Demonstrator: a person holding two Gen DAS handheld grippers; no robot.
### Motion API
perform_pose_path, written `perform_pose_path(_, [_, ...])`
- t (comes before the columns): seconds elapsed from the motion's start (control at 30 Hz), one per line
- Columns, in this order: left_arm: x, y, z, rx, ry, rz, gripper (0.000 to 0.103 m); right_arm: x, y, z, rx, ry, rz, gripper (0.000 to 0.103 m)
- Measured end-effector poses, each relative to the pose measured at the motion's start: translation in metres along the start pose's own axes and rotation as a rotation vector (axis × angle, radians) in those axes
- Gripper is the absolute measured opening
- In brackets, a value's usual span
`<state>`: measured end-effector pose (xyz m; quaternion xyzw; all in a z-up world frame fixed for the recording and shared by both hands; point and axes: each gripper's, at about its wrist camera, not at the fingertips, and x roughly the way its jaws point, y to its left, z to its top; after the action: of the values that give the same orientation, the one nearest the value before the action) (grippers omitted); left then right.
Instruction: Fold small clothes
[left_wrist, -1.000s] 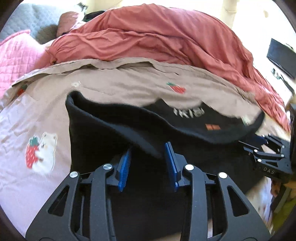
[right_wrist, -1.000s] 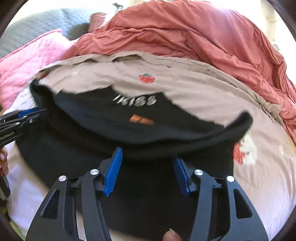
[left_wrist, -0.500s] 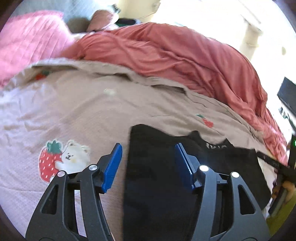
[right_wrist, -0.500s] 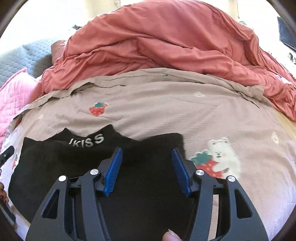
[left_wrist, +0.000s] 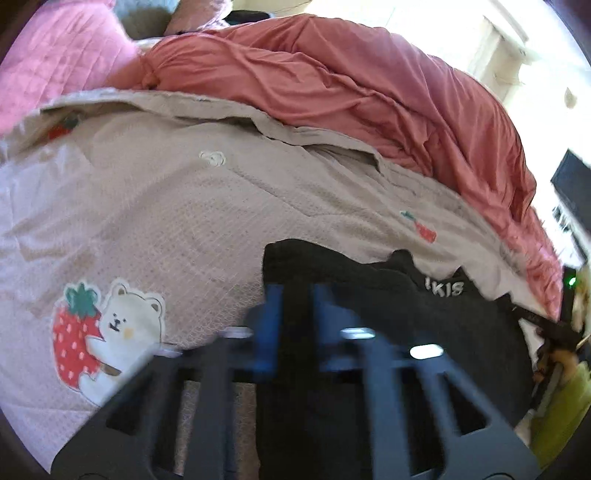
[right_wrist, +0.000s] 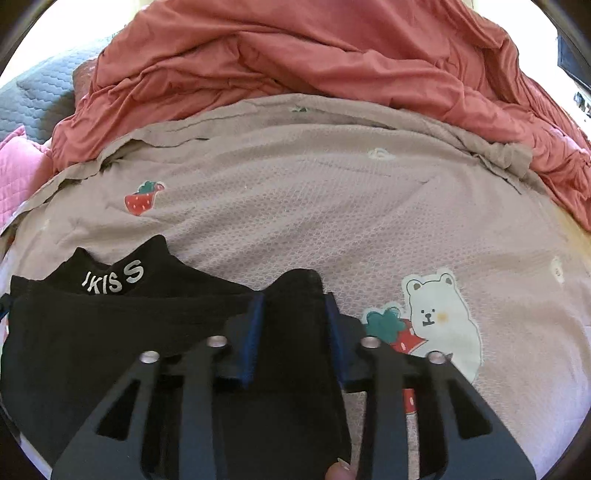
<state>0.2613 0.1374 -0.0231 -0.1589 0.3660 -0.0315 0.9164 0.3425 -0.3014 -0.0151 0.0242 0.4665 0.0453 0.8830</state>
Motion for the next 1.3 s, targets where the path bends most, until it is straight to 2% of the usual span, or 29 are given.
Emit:
perform_pose_path(0.27, [-0.036,-0.020,0.016,0.080,-0.160,-0.032,0.000,-0.046,-0.003,0.006,0.027,-0.163,0.056,0.013])
perform_pose_path(0.37, [-0.036,-0.019,0.022,0.077,-0.176,-0.018,0.000,-0.043,-0.004,0.015,0.029,-0.168,0.043,0.013])
perform_pose_path(0.5, [-0.013,-0.010,0.021,0.071,-0.126,0.018,0.000,-0.022,-0.006,0.018,0.042,-0.126,0.015,0.013])
perform_pose_path(0.63, [0.015,-0.007,0.010,0.103,-0.032,0.104,0.000,0.000,-0.005,0.010,0.047,-0.061,-0.019,0.013])
perform_pose_path(0.7, [0.023,-0.003,0.006,0.096,-0.004,0.115,0.000,0.009,-0.007,0.007,0.057,-0.032,-0.037,0.014])
perform_pose_path(0.87, [0.025,-0.001,0.003,0.100,0.007,0.140,0.004,0.017,0.000,0.005,0.031,-0.011,-0.101,0.017])
perform_pose_path(1.03, [0.017,0.003,0.002,0.080,-0.008,0.130,0.010,0.017,-0.002,0.006,0.024,0.001,-0.131,0.029])
perform_pose_path(1.1, [0.011,0.003,0.003,0.080,-0.013,0.143,0.013,0.013,-0.006,0.007,0.031,0.002,-0.138,0.036])
perform_pose_path(1.3, [-0.016,0.003,0.010,0.061,-0.048,0.163,0.017,-0.012,-0.013,0.003,0.032,-0.042,-0.150,0.040])
